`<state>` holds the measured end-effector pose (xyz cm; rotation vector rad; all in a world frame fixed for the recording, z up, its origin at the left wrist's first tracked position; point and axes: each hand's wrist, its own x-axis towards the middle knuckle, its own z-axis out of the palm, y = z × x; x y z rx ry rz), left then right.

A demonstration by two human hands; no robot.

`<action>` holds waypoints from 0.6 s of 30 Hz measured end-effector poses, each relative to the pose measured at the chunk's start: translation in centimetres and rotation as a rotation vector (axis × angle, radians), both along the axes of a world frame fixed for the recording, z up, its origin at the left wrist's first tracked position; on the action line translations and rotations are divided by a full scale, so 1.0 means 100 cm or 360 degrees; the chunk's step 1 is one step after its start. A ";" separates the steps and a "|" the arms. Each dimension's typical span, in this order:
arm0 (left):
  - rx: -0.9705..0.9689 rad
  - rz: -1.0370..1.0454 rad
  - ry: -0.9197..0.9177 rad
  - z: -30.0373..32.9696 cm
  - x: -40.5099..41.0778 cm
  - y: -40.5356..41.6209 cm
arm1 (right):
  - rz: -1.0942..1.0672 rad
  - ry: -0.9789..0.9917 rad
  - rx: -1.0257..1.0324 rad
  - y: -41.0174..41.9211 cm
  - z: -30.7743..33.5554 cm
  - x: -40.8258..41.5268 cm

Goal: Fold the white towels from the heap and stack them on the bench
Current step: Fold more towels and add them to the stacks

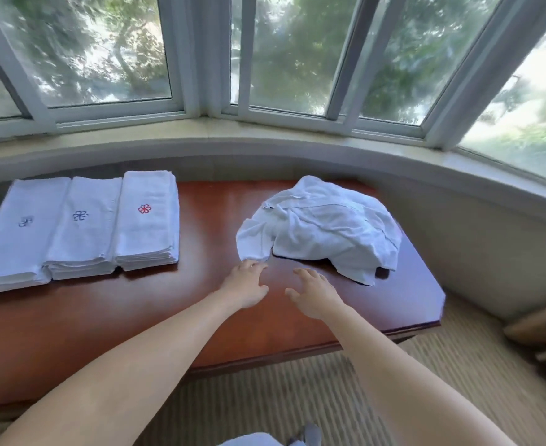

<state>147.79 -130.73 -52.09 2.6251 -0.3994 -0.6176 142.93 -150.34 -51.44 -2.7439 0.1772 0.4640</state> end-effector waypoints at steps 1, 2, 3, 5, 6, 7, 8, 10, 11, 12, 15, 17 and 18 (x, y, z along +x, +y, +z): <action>-0.0023 -0.0003 0.0006 0.002 0.001 -0.022 | -0.0030 0.0000 0.0021 -0.021 0.002 -0.001; -0.0064 -0.0005 0.0009 0.004 0.001 -0.045 | -0.0068 -0.0014 0.0053 -0.043 0.004 -0.003; -0.0111 -0.0003 0.0008 0.006 0.001 -0.067 | -0.0115 -0.0035 0.0094 -0.066 0.005 -0.004; -0.0190 0.0021 -0.0002 0.009 0.000 -0.111 | -0.0235 -0.0077 0.0174 -0.108 0.007 -0.009; -0.0222 0.0040 0.0004 0.011 -0.002 -0.131 | -0.0292 -0.0088 0.0207 -0.127 0.007 -0.011; -0.0259 0.0061 0.0025 0.013 -0.005 -0.151 | -0.0335 -0.0096 0.0234 -0.144 0.008 -0.013; -0.0301 0.0078 0.0048 0.014 -0.007 -0.169 | -0.0360 -0.0110 0.0254 -0.160 0.007 -0.016; -0.0370 0.0099 0.0075 0.014 -0.011 -0.203 | -0.0384 -0.0150 0.0292 -0.187 0.006 -0.021; -0.0398 0.0110 0.0081 0.014 -0.011 -0.218 | -0.0407 -0.0178 0.0315 -0.198 0.007 -0.022; -0.0430 0.0122 0.0085 0.014 -0.011 -0.232 | -0.0434 -0.0205 0.0338 -0.208 0.007 -0.023; -0.0526 0.0177 0.0088 0.010 -0.008 -0.262 | -0.0499 -0.0243 0.0401 -0.235 0.006 -0.024; -0.0558 0.0226 0.0116 0.006 -0.005 -0.277 | -0.0531 -0.0248 0.0449 -0.249 0.003 -0.021; -0.0557 0.0244 0.0133 0.003 -0.002 -0.283 | -0.0541 -0.0241 0.0468 -0.255 0.001 -0.019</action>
